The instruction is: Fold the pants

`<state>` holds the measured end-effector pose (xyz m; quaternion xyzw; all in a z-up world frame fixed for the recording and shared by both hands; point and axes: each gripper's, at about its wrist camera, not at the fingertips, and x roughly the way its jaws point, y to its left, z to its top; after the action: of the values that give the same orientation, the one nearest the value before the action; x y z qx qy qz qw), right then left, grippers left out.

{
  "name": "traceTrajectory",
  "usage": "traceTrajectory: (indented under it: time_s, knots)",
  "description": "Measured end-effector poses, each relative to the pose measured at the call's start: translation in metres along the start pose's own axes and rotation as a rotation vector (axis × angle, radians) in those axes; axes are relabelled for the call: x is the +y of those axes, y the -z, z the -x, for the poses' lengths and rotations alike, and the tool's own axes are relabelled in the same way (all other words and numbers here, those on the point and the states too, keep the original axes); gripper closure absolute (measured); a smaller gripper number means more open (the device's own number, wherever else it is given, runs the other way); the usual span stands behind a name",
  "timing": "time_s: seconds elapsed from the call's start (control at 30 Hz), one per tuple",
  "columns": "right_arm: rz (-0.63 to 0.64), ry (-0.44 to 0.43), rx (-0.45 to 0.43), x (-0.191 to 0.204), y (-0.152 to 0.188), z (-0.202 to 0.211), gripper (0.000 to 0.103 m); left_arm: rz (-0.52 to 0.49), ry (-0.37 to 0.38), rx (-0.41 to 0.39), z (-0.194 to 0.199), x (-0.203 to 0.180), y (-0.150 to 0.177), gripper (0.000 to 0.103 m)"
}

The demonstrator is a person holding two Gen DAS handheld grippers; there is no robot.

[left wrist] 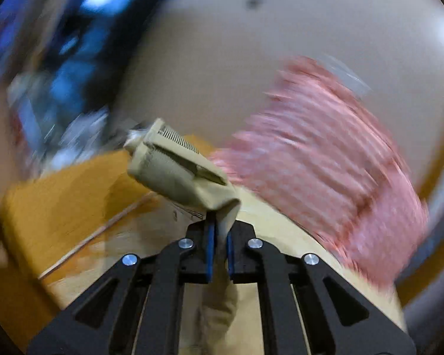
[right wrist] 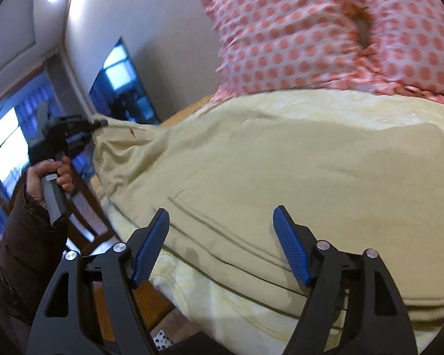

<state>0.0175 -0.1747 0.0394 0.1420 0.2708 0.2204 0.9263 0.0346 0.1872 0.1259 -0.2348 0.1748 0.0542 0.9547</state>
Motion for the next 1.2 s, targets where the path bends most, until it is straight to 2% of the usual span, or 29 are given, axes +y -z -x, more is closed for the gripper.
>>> traceTrajectory:
  time_s: [0.07, 0.13, 0.17, 0.27, 0.37, 0.4, 0.43, 0.47, 0.5, 0.57, 0.6, 0.67, 0.7, 0.77, 0.83, 0.9, 0.97, 1.0, 1.03, 1.13, 1.2]
  knots:
    - [-0.034, 0.049, -0.063, -0.014, -0.002, 0.024, 0.028, -0.152, 0.082, 0.008, 0.005, -0.060, 0.009, 0.098]
    - [-0.069, 0.099, -0.120, -0.027, -0.002, 0.045, 0.027, -0.304, 0.212, 0.036, 0.013, -0.124, 0.036, 0.098]
    - [-0.098, 0.135, -0.158, -0.036, -0.002, 0.059, 0.024, -0.383, 0.294, 0.077, 0.017, -0.158, 0.058, 0.097]
    - [-0.183, 0.236, -0.238, -0.065, 0.000, 0.090, 0.024, -0.537, 0.443, 0.225, 0.015, -0.219, 0.130, 0.097]
    - [-0.279, 0.316, -0.263, -0.095, 0.006, 0.112, 0.024, -0.681, 0.510, 0.336, 0.010, -0.248, 0.197, 0.097]
    - [-0.307, 0.331, -0.259, -0.103, 0.008, 0.116, 0.024, -0.719, 0.533, 0.399, 0.006, -0.255, 0.220, 0.097]
    - [-0.346, 0.342, -0.255, -0.113, 0.010, 0.120, 0.024, -0.721, 0.550, 0.437, 0.003, -0.257, 0.232, 0.097]
    - [-0.372, 0.340, -0.256, -0.119, 0.010, 0.123, 0.024, -0.720, 0.545, 0.451, 0.002, -0.257, 0.240, 0.097]
    - [-0.402, 0.328, -0.258, -0.126, 0.009, 0.127, 0.024, -0.725, 0.528, 0.432, 0.004, -0.257, 0.243, 0.097]
    - [-0.432, 0.279, -0.254, -0.135, 0.004, 0.130, 0.020, -0.714, 0.518, 0.445, 0.003, -0.257, 0.247, 0.095]
    - [-0.447, 0.240, -0.234, -0.140, -0.002, 0.125, 0.016, -0.712, 0.516, 0.468, 0.002, -0.254, 0.248, 0.091]
    - [-0.481, 0.164, -0.175, -0.152, -0.017, 0.111, 0.016, -0.697, 0.531, 0.479, 0.008, -0.246, 0.244, 0.085]
    - [-0.503, 0.132, -0.141, -0.157, -0.024, 0.101, 0.016, -0.678, 0.545, 0.485, 0.012, -0.246, 0.239, 0.077]
    - [-0.526, 0.129, -0.077, -0.165, -0.030, 0.087, 0.016, -0.618, 0.588, 0.484, 0.018, -0.236, 0.215, 0.065]
    - [-0.537, 0.135, -0.005, -0.172, -0.035, 0.069, 0.017, -0.521, 0.594, 0.417, 0.031, -0.209, 0.177, 0.044]
    - [-0.541, 0.128, 0.035, -0.175, -0.034, 0.056, 0.020, -0.456, 0.541, 0.368, 0.023, -0.186, 0.146, 0.039]
    - [-0.506, 0.146, 0.050, -0.173, -0.037, 0.051, 0.027, -0.402, 0.441, 0.337, 0.003, -0.158, 0.119, 0.038]
    - [-0.501, 0.118, 0.054, -0.172, -0.037, 0.048, 0.040, -0.373, 0.370, 0.331, -0.014, -0.141, 0.105, 0.038]
    - [-0.502, 0.104, 0.059, -0.172, -0.037, 0.047, 0.045, -0.351, 0.321, 0.337, -0.028, -0.128, 0.097, 0.038]
    - [-0.450, 0.123, 0.071, -0.167, -0.035, 0.041, 0.045, -0.284, 0.242, 0.405, -0.076, -0.100, 0.082, 0.038]
    - [-0.445, 0.127, 0.075, -0.168, -0.033, 0.040, 0.045, -0.234, 0.252, 0.494, -0.105, -0.091, 0.082, 0.039]
